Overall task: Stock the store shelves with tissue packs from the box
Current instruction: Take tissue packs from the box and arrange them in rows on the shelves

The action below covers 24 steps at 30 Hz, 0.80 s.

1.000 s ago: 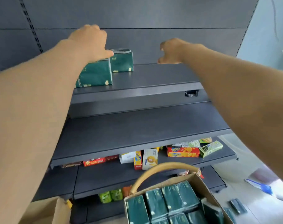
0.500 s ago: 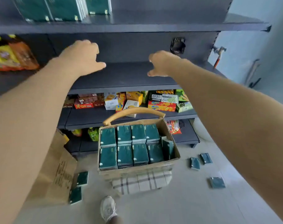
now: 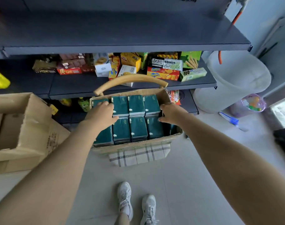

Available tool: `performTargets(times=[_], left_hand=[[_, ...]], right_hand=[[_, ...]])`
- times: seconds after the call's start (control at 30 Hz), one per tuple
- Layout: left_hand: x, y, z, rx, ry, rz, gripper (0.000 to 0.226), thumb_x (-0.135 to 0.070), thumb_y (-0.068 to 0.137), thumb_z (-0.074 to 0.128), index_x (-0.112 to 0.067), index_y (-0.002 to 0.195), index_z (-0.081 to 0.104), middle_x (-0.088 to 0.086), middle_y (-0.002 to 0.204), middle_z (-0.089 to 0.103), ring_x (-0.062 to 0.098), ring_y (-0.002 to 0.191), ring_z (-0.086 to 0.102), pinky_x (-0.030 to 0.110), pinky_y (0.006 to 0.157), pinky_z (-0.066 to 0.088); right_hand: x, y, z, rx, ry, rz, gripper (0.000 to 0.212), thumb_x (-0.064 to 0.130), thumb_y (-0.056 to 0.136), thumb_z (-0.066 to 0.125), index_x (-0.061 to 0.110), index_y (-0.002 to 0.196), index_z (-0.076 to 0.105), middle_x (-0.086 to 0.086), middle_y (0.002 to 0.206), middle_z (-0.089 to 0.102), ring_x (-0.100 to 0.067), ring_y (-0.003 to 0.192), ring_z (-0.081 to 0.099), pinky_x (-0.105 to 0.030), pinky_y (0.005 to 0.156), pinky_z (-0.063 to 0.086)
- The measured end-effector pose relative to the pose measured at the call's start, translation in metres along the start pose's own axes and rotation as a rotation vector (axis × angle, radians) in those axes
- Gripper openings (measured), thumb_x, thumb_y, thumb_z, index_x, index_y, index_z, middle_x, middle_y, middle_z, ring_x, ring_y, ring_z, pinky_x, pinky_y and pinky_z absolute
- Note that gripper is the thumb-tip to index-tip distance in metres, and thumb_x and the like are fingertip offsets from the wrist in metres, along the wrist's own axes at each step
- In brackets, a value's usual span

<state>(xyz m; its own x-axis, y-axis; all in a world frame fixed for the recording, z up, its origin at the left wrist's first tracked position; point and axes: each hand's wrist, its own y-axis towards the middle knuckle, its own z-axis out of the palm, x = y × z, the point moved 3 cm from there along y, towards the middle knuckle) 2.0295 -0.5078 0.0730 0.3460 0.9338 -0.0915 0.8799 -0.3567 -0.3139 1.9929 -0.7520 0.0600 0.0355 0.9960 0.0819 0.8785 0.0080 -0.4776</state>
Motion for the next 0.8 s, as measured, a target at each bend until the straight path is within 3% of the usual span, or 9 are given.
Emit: performTargets(times=[0.2, 0.3, 0.4, 0.6, 0.8], left_hand=[[0.021, 0.036, 0.086, 0.143, -0.007, 0.023, 0.042, -0.038, 0.095, 0.050, -0.005, 0.121, 0.051, 0.011, 0.122, 0.052, 0.026, 0.114, 0.049, 0.038, 0.088, 0.046], [0.040, 0.052, 0.115, 0.134, -0.012, -0.059, 0.045, -0.037, 0.095, 0.050, -0.004, 0.126, 0.050, 0.011, 0.132, 0.048, 0.027, 0.123, 0.045, 0.037, 0.093, 0.043], [0.061, 0.066, 0.136, 0.116, 0.033, -0.141, 0.049, -0.040, 0.094, 0.052, -0.003, 0.127, 0.049, 0.013, 0.127, 0.049, 0.029, 0.119, 0.047, 0.037, 0.094, 0.041], [0.081, 0.089, 0.160, 0.154, 0.083, -0.079, 0.059, -0.045, 0.087, 0.062, -0.005, 0.127, 0.045, 0.013, 0.127, 0.049, 0.030, 0.117, 0.049, 0.037, 0.097, 0.039], [0.090, 0.096, 0.157, 0.261, 0.102, -0.072, 0.072, -0.064, 0.072, 0.067, -0.015, 0.122, 0.049, 0.004, 0.120, 0.053, 0.024, 0.115, 0.047, 0.037, 0.091, 0.034]], right_hand=[[0.001, 0.040, 0.083, 0.140, 0.064, 0.069, 0.046, 0.033, 0.091, 0.057, 0.006, 0.127, 0.049, -0.012, 0.124, 0.056, -0.030, 0.113, 0.052, -0.035, 0.090, 0.043], [0.002, 0.060, 0.112, 0.185, 0.107, 0.099, 0.042, 0.033, 0.090, 0.057, 0.005, 0.121, 0.051, -0.013, 0.121, 0.057, -0.030, 0.111, 0.052, -0.034, 0.089, 0.043], [0.003, 0.078, 0.129, 0.192, 0.146, 0.132, 0.047, 0.037, 0.090, 0.059, 0.005, 0.123, 0.051, -0.013, 0.120, 0.058, -0.029, 0.111, 0.053, -0.035, 0.091, 0.045], [0.010, 0.103, 0.144, 0.204, 0.197, 0.180, 0.049, 0.037, 0.089, 0.061, 0.006, 0.125, 0.052, -0.013, 0.121, 0.059, -0.027, 0.111, 0.054, -0.034, 0.091, 0.046], [0.012, 0.112, 0.145, 0.224, 0.251, 0.234, 0.052, 0.039, 0.091, 0.058, 0.005, 0.129, 0.049, -0.014, 0.125, 0.056, -0.027, 0.112, 0.054, -0.037, 0.093, 0.047]])
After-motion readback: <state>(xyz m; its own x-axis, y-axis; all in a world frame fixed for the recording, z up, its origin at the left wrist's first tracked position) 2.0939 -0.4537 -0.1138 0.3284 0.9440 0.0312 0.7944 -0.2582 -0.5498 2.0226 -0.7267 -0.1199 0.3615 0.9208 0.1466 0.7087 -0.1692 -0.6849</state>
